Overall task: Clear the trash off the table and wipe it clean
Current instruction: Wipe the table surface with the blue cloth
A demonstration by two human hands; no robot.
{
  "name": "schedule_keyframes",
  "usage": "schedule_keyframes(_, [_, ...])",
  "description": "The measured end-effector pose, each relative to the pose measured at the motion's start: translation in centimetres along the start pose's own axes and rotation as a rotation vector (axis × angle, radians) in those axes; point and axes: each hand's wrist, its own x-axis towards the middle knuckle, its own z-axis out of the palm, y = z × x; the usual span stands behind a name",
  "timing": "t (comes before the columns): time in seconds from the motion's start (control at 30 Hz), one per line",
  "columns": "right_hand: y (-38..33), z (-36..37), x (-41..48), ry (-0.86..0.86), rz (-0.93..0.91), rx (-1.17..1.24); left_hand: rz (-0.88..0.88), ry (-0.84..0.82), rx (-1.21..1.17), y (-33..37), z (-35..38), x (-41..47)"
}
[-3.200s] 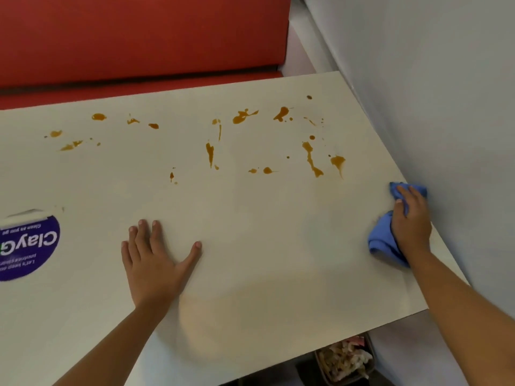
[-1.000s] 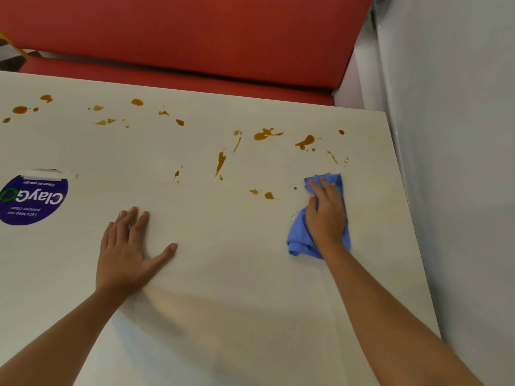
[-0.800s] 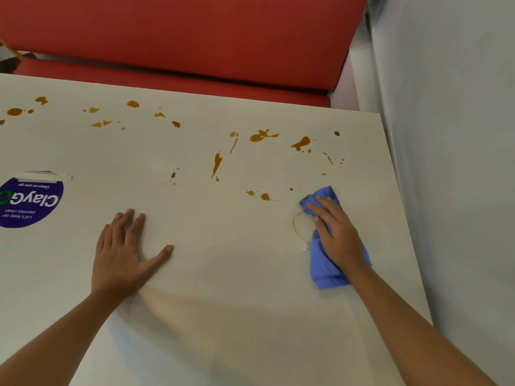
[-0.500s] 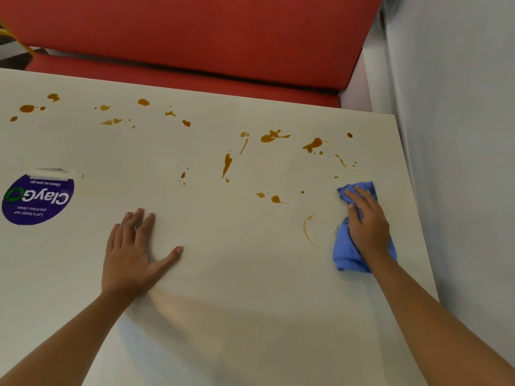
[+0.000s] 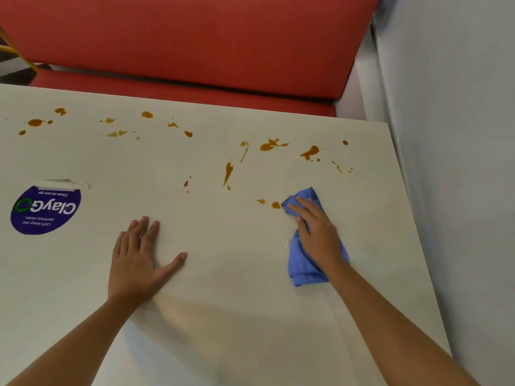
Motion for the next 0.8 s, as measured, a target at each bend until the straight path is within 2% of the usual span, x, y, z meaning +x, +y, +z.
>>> schedule_keyframes(0.13, [0.6, -2.3, -0.3, -0.023, 0.08, 0.051, 0.004, -0.015, 0.002, -0.2, 0.0, 0.0])
schedule_keyframes(0.27, [0.9, -5.0, -0.8, 0.095, 0.147, 0.079, -0.001, -0.018, -0.01, -0.3, 0.1, 0.1])
schedule_keyframes(0.53, [2.6, -10.3, -2.5, 0.157, 0.186, -0.207, 0.001, -0.015, -0.003, -0.4, 0.2, 0.0])
schedule_keyframes(0.6, [2.3, -9.3, -2.3, 0.107, 0.206, -0.226, 0.003, -0.012, -0.003, -0.4, 0.2, 0.0])
schedule_keyframes(0.7, [1.4, -6.8, -2.2, -0.039, 0.297, -0.094, 0.005, -0.011, -0.01, -0.5, 0.2, 0.0])
schedule_keyframes(0.8, [1.1, -5.7, -2.8, -0.032, 0.359, -0.004, 0.003, -0.006, -0.011, -0.5, 0.2, 0.0])
